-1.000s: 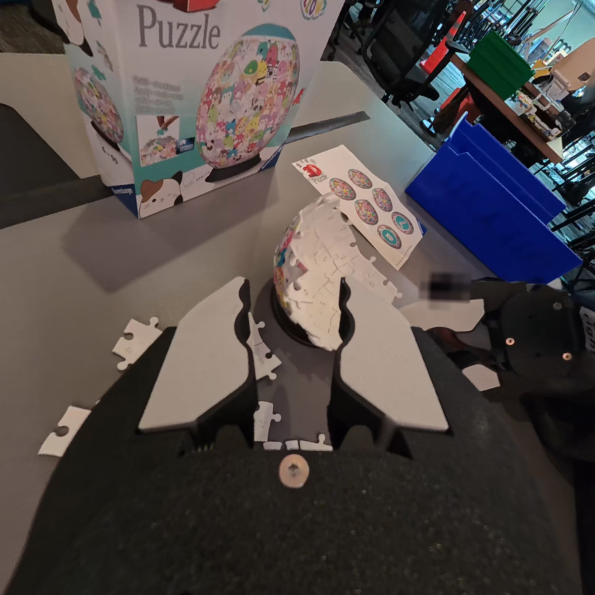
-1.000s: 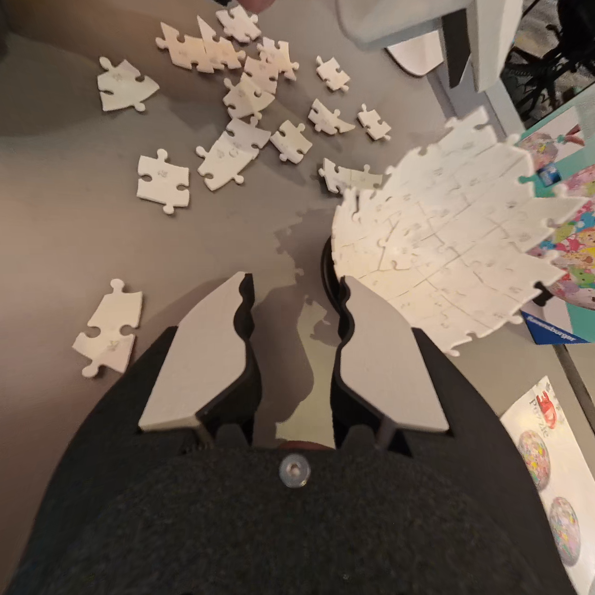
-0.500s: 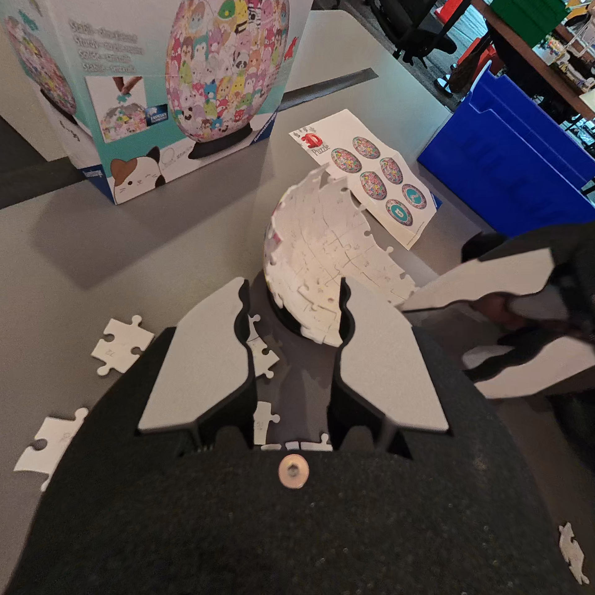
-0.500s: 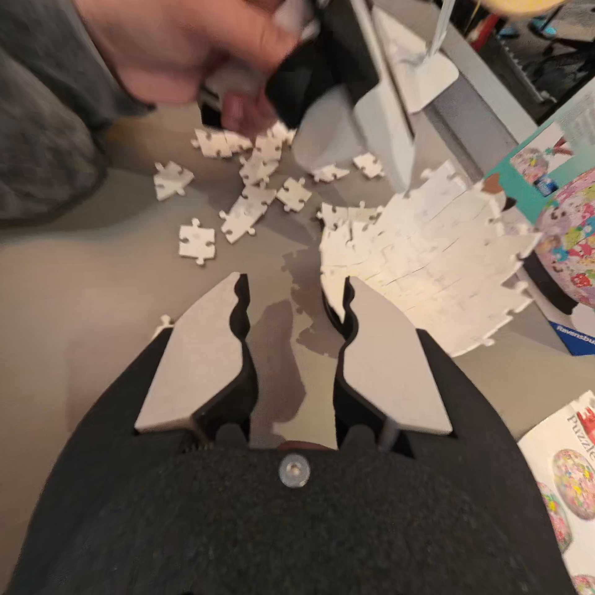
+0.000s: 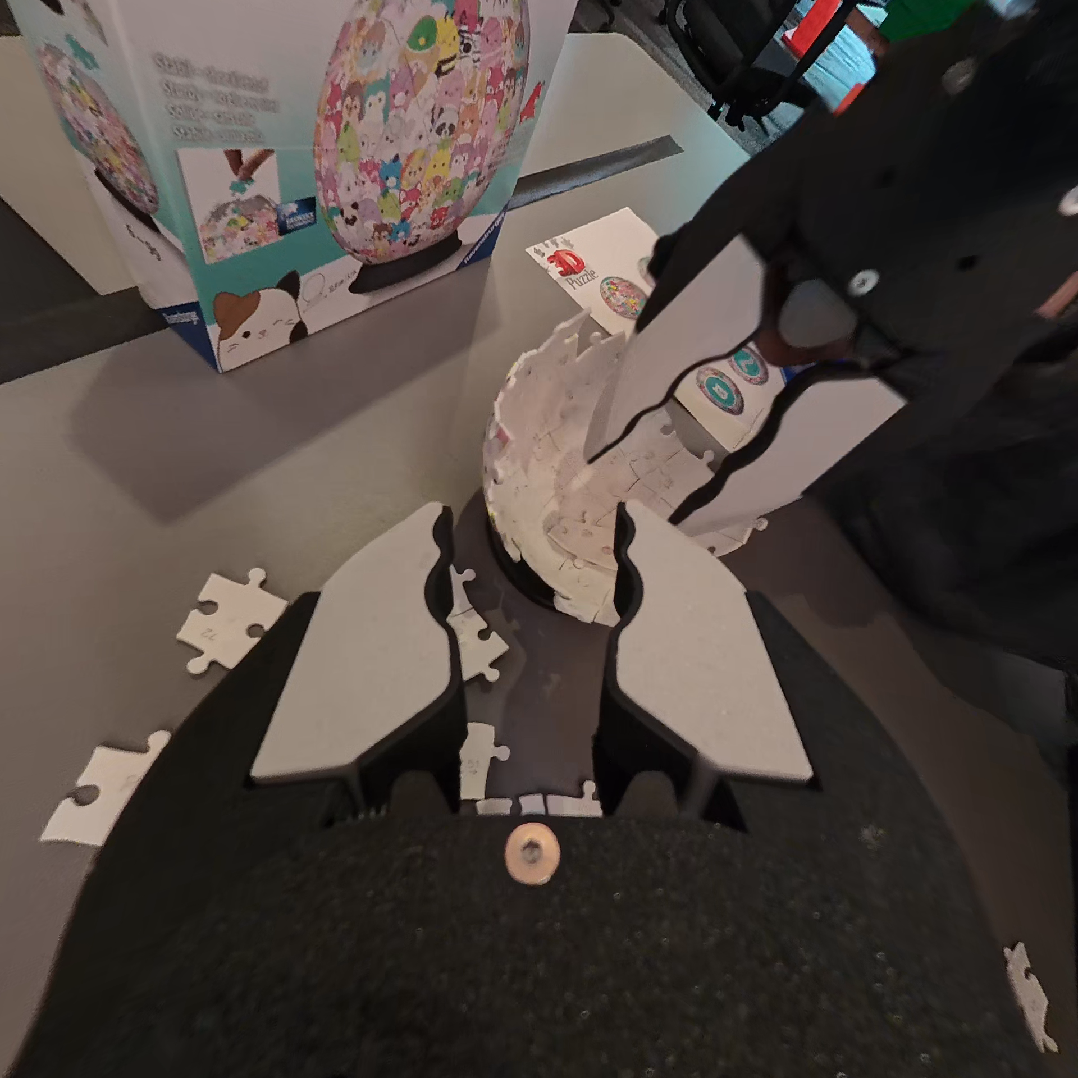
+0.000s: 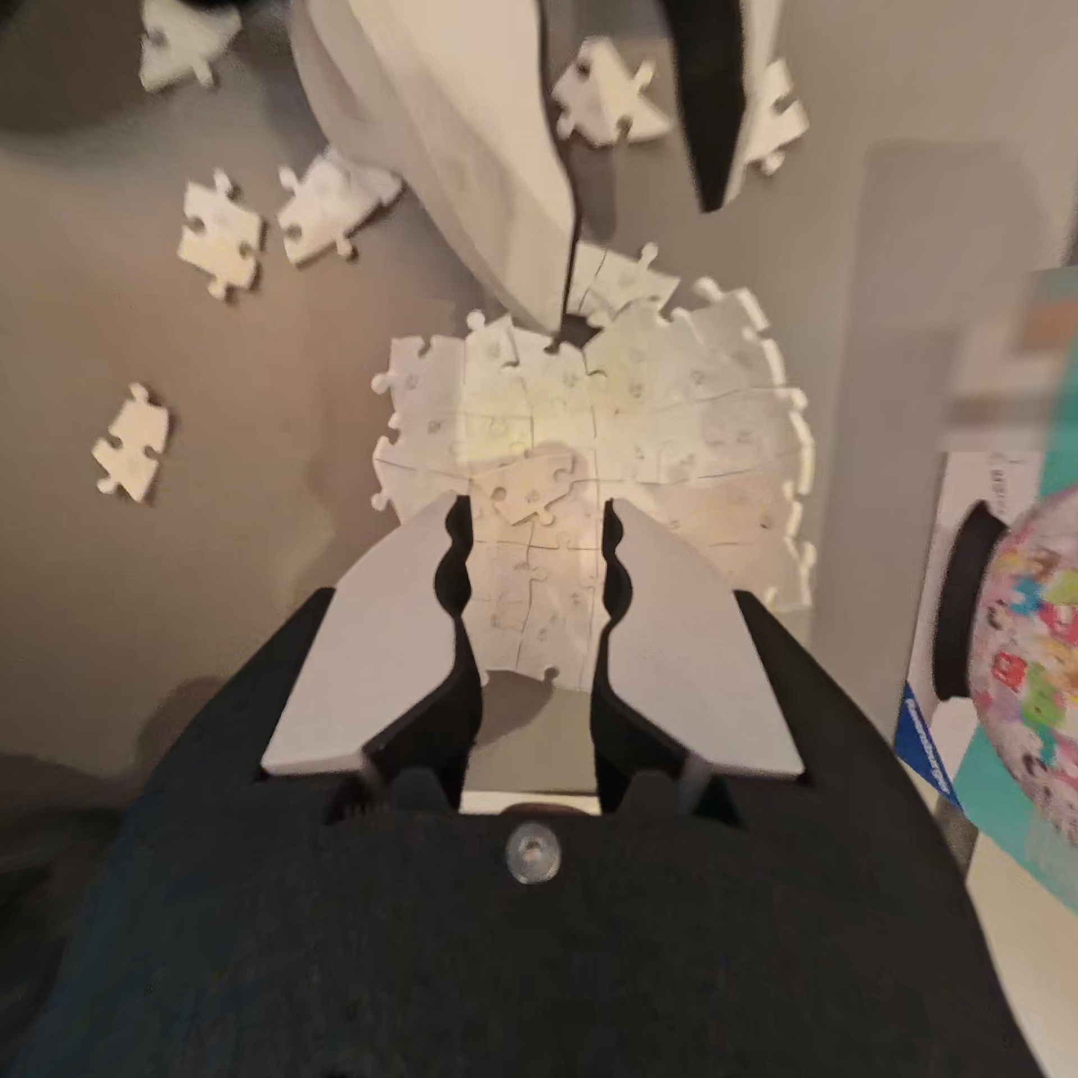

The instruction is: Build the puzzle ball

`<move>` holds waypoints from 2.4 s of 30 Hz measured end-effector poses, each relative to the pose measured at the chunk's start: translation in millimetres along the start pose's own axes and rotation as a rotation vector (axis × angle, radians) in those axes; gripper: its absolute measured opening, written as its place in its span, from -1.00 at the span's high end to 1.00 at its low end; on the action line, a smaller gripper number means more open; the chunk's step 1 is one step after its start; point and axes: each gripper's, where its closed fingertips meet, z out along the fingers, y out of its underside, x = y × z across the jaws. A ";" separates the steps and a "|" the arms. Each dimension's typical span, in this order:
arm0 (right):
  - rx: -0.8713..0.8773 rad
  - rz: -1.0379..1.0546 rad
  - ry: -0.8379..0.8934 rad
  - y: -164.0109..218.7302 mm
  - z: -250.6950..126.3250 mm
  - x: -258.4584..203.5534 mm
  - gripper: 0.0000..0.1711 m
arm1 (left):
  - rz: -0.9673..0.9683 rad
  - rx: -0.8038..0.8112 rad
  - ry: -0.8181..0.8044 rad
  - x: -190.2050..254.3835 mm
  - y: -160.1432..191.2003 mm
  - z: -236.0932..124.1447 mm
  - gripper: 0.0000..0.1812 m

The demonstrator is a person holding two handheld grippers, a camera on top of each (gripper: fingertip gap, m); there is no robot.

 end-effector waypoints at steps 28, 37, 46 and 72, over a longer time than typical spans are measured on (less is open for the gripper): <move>-0.229 -0.119 -0.037 14.9 31.0 3.1 0.90 | -0.057 0.050 0.019 -12.1 -5.4 -19.7 0.42; -0.196 -0.079 -0.077 11.2 28.6 -3.3 0.51 | -0.052 0.041 0.032 -9.1 -4.7 -18.8 0.41; -0.250 -0.102 -0.104 14.0 33.0 -4.0 0.59 | -0.046 0.034 0.033 -7.4 -4.1 -17.3 0.42; -0.186 -0.171 0.166 7.6 22.8 25.9 0.58 | -0.041 0.016 0.032 -6.8 -0.5 -13.8 0.41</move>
